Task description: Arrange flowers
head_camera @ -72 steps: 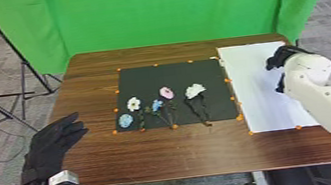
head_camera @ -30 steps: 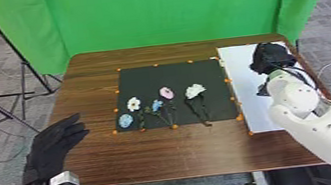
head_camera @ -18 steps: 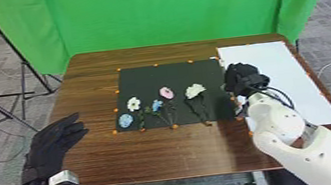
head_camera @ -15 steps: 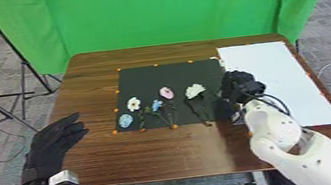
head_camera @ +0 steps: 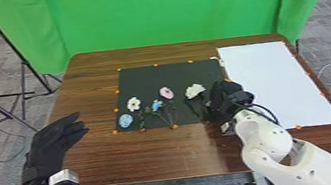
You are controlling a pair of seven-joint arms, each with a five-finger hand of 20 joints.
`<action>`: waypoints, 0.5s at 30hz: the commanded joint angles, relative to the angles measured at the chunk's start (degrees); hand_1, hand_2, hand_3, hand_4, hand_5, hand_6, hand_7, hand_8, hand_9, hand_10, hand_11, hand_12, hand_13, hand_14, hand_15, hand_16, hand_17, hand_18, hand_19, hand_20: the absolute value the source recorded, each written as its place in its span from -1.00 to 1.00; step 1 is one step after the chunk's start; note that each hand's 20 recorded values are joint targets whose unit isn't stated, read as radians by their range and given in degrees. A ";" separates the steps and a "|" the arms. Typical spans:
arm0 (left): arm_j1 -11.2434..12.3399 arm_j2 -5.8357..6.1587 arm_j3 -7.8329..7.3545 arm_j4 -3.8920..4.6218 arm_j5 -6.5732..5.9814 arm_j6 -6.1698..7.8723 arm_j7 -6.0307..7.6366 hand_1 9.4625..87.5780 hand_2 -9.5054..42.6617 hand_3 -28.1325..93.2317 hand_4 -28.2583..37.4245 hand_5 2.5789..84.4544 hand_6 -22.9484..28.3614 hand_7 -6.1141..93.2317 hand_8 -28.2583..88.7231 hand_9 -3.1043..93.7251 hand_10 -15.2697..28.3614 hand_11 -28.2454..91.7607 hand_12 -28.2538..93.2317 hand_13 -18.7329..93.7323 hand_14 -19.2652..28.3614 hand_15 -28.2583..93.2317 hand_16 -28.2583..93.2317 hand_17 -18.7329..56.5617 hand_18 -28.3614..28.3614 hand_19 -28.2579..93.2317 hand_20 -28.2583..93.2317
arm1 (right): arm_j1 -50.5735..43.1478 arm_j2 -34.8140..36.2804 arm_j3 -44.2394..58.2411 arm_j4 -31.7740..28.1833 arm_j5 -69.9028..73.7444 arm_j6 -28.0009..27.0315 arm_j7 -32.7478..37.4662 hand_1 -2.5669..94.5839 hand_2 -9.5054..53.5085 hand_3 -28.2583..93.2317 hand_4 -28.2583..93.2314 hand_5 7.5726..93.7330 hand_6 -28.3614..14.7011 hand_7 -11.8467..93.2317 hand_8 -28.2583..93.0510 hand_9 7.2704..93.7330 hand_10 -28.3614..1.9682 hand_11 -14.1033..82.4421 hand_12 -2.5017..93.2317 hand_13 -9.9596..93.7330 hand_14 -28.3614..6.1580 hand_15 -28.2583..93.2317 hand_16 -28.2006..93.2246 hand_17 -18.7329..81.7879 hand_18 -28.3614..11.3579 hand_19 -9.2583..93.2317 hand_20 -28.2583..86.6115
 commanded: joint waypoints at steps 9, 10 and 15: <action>1.16 -0.91 -0.48 -0.21 0.69 -0.48 -0.93 -0.53 -0.44 0.82 -0.75 0.03 0.41 -0.47 -0.70 -0.10 0.73 0.14 -0.37 -0.14 1.00 0.58 -0.78 -0.74 0.79 0.46 -0.39 | -2.56 0.98 2.71 -3.27 2.28 -3.15 2.73 -0.18 -0.93 0.87 -0.98 0.37 0.12 -0.39 -0.74 0.53 -0.11 -0.03 -0.53 0.59 0.19 0.74 -0.23 0.27 -0.60 1.00 -0.06; 1.16 -0.92 -0.49 -0.24 0.61 -0.36 -0.84 -0.53 -0.45 0.82 -0.75 0.03 0.41 -0.47 -0.70 -0.10 0.73 0.14 -0.37 -0.14 1.00 0.58 -0.78 -0.74 0.79 0.47 -0.39 | -2.64 1.03 2.77 -3.64 2.72 -3.06 2.58 -0.19 -0.92 0.86 -0.97 0.37 0.12 -0.39 -0.74 0.53 -0.12 -0.02 -0.54 0.59 0.19 0.74 -0.23 0.27 -0.60 1.00 -0.06; 1.31 -0.94 -0.56 -0.32 0.69 -0.42 -1.00 -0.53 -0.44 0.82 -0.76 0.03 0.41 -0.47 -0.70 -0.10 0.73 0.14 -0.37 -0.14 1.00 0.58 -0.78 -0.74 0.79 0.46 -0.39 | -3.42 1.47 2.91 -5.22 2.98 -3.00 2.26 -0.23 -0.89 0.86 -0.96 0.36 0.10 -0.40 -0.74 0.52 -0.15 -0.02 -0.55 0.58 0.17 0.75 -0.23 0.26 -0.63 1.00 -0.06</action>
